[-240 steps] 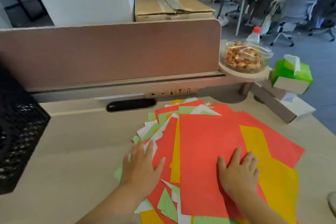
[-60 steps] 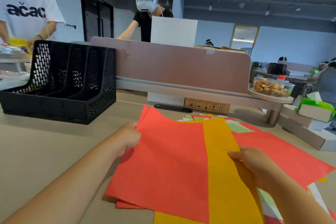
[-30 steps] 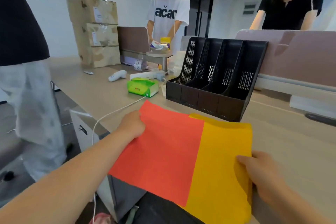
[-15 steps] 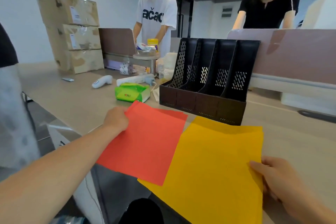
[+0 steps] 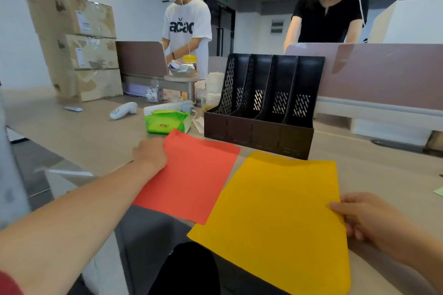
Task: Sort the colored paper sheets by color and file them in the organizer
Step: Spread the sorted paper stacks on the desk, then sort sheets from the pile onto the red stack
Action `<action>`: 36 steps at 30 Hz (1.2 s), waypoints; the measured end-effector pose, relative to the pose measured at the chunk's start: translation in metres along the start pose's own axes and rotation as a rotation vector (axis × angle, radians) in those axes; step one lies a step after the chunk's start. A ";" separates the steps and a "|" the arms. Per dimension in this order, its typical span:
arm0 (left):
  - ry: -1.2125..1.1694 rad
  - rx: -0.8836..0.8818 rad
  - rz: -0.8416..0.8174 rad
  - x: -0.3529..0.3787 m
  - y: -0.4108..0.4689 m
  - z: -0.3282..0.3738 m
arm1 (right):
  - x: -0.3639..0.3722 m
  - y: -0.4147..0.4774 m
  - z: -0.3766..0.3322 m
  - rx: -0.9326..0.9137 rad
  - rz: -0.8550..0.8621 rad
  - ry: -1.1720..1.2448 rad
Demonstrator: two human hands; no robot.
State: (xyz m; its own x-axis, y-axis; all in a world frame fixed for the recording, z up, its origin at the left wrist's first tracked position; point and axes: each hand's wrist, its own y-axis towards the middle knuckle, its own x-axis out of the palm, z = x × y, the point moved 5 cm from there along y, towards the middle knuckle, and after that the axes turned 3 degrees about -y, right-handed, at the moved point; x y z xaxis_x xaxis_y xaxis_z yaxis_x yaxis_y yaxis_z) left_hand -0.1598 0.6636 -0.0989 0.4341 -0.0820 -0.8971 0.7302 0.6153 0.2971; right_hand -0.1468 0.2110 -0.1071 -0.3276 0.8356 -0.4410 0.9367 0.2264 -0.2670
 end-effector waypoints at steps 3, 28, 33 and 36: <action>0.142 0.090 0.086 -0.009 -0.012 0.018 | 0.002 -0.005 -0.002 -0.010 -0.029 -0.039; -0.465 0.791 -0.476 0.084 -0.215 0.488 | -0.271 -0.043 0.125 -0.011 1.077 0.019; -0.428 0.646 -0.416 0.128 -0.272 0.581 | -0.385 -0.055 0.171 0.049 1.322 -0.256; -0.459 0.758 -0.261 0.133 -0.291 0.620 | -0.440 -0.049 0.212 0.277 1.124 -0.628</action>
State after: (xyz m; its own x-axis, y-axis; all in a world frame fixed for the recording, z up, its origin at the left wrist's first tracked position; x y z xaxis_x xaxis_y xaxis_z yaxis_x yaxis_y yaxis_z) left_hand 0.0123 -0.0123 -0.1022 0.2555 -0.5480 -0.7965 0.9142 -0.1312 0.3835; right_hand -0.0750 -0.2737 -0.0820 0.5368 0.1092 -0.8366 0.7025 -0.6070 0.3716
